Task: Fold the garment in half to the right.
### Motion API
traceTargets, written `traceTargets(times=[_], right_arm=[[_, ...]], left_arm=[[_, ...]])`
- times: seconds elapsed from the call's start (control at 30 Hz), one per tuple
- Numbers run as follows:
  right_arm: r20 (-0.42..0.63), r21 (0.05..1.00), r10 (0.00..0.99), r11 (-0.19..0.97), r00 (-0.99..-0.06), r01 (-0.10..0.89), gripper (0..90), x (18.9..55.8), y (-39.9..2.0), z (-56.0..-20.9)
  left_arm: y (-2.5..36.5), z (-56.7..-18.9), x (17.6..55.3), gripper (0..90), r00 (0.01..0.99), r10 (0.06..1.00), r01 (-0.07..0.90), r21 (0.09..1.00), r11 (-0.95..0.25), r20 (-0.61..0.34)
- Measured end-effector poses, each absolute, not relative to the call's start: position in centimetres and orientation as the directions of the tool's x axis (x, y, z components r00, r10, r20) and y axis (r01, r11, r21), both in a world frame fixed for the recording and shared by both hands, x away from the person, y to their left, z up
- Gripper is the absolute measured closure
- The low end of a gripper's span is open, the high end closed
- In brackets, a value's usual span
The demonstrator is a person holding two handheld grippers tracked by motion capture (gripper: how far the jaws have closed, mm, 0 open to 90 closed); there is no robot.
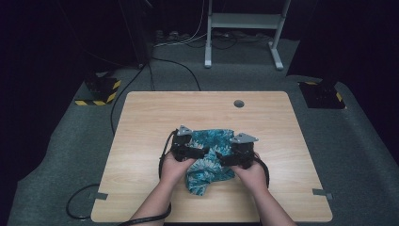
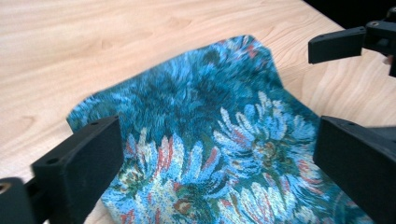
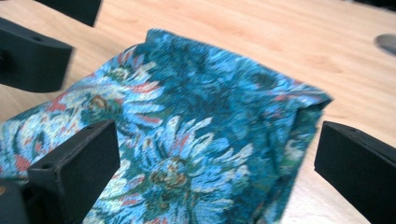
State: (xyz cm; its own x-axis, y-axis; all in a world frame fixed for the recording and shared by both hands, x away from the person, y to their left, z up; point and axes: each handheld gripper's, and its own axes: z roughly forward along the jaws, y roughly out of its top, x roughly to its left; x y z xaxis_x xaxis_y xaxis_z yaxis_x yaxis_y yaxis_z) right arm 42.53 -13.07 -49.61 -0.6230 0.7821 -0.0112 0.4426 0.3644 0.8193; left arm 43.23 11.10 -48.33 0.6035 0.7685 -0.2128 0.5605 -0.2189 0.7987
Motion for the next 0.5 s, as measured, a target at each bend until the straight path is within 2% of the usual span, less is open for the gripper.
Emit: traceTargets(times=[0.33, 0.5], right_arm=[[0.012, 0.839, 0.771, 0.338, -0.636, 0.426, 0.0, 42.2, -13.3, -48.6], [0.015, 0.849, 0.773, 0.325, -0.634, 0.416, 0.0, 42.1, -13.3, -48.6]], left_arm=[[12.2, -48.1, 42.0, 1.3, 0.655, 0.733, 0.490, 0.843, -0.224, -0.186], [12.6, -48.3, 41.8, 0.7, 0.652, 0.730, 0.507, 0.834, -0.219, -0.204]])
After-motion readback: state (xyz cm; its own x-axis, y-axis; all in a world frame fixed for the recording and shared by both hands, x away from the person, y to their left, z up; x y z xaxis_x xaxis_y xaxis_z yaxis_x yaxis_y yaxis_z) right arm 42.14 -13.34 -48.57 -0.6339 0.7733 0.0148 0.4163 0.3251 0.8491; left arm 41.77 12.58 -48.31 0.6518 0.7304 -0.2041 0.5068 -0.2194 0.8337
